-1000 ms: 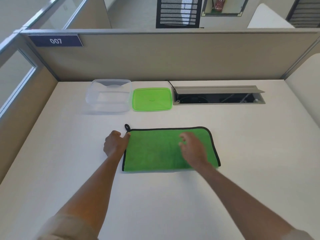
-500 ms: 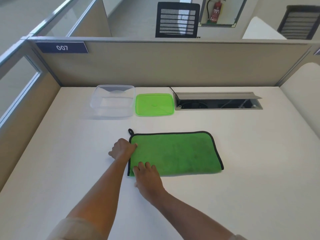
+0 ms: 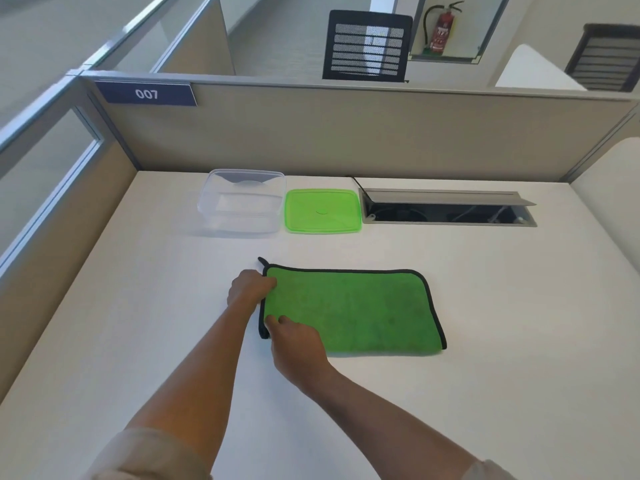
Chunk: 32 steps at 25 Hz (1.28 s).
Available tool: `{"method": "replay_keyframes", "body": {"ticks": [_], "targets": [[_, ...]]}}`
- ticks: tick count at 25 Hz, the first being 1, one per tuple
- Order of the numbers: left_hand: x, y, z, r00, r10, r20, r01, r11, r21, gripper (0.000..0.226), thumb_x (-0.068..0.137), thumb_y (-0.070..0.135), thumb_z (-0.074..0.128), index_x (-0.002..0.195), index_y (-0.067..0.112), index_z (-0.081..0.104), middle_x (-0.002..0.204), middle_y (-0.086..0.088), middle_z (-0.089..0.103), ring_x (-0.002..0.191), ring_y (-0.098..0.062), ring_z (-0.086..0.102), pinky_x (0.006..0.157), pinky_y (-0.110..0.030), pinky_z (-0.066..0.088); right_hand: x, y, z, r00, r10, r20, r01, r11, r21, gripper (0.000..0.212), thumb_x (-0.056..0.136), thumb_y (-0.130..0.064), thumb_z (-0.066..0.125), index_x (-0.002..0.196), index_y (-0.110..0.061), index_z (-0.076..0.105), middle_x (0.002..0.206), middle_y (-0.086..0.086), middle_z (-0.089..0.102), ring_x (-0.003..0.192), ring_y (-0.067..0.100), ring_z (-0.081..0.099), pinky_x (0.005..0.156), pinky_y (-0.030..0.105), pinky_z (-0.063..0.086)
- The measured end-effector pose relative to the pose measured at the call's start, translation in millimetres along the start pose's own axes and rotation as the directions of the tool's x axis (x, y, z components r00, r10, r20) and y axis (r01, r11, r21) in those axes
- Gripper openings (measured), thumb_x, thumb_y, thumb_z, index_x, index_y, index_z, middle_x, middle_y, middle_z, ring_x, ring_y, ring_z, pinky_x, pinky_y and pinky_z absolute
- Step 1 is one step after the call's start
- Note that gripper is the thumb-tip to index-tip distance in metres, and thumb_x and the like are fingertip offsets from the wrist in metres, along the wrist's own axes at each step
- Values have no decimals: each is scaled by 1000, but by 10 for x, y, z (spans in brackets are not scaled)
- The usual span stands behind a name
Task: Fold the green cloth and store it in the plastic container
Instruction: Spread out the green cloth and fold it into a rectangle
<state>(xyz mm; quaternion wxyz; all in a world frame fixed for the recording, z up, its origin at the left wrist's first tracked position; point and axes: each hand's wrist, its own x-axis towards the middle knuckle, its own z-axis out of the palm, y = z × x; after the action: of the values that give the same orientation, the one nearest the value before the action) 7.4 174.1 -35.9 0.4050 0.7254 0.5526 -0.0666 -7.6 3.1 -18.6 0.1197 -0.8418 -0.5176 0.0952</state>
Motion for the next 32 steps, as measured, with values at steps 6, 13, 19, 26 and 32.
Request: {"method": "replay_keyframes", "body": {"ticks": [6,13,19,26,32], "targets": [[-159,184,-278,995,54,-81,-64,989,-131,14,69,24,67,68,13,59,68,-4,66,64,-23,66,71,-31,55,-17,-74,-201,971,214,-110,-163,921,355,9,82,-5,47,88,-11,50,70,9,59,56,32,48,50,32,29],[-643,832,-31,971,225,-79,-233,967,-106,17,71,27,68,66,14,58,70,-6,65,65,-24,64,62,-28,47,-341,354,-498,853,498,-157,-263,669,695,7,79,-8,53,84,-13,57,68,4,65,61,25,54,57,38,42],[-1013,1444,620,925,379,-43,-378,925,26,16,75,22,63,65,11,55,69,-6,64,65,-28,63,59,-29,49,-714,893,-667,736,677,-16,-315,363,877,6,79,-12,56,80,-18,58,68,0,68,65,19,72,63,42,59],[-1135,1719,1514,924,377,57,-380,923,53,15,78,18,61,71,5,66,61,-7,69,57,-21,66,54,-24,52,-1148,1564,-672,604,792,90,-438,235,868,5,78,-10,55,81,-8,58,69,15,67,58,20,71,62,41,61],[-1068,1669,1857,935,335,118,-343,938,59,24,87,20,58,79,1,69,64,-9,72,53,-18,67,59,-30,58,-1308,1845,-572,546,807,226,-520,114,847,10,82,-6,52,80,-1,60,75,18,72,57,19,71,66,38,60]]}}
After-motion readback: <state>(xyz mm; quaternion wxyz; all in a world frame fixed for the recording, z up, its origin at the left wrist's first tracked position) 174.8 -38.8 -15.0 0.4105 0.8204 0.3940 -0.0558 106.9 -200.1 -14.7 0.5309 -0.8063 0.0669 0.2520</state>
